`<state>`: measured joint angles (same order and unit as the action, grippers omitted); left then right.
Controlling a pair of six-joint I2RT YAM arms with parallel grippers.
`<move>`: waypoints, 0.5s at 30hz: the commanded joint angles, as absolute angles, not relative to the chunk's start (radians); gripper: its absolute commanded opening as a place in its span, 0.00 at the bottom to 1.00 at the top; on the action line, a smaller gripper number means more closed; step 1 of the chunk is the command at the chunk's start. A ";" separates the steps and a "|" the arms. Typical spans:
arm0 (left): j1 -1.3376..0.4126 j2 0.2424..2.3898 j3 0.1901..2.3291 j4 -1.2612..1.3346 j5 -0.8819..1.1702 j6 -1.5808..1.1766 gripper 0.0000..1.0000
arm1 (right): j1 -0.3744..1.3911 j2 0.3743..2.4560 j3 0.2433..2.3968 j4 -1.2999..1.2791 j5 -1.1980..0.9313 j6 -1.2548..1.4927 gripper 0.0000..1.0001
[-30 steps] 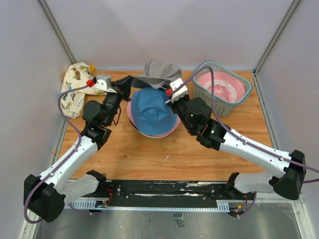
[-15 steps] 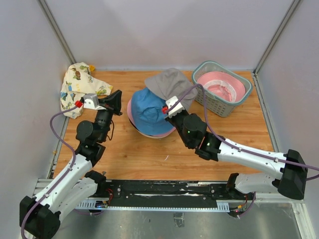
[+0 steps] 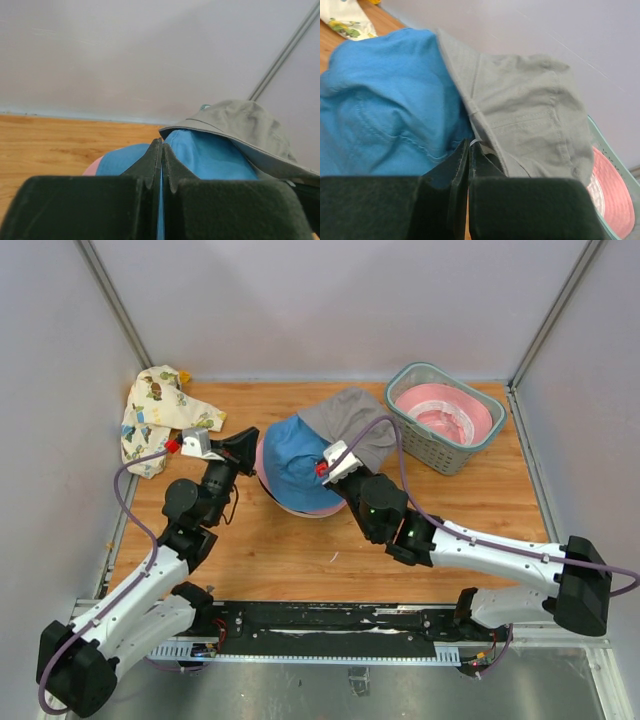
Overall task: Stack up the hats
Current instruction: Stack the hat on the hat.
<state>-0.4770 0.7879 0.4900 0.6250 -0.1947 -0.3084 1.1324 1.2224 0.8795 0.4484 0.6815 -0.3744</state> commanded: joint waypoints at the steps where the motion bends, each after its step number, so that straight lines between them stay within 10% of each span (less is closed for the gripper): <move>1: -0.495 0.811 0.564 0.615 -0.163 -0.314 0.01 | 1.184 1.255 0.935 0.496 0.675 -0.428 0.01; 15: -0.513 0.931 0.777 0.397 0.076 -0.201 0.51 | 1.222 1.305 0.974 0.529 0.686 -0.486 0.01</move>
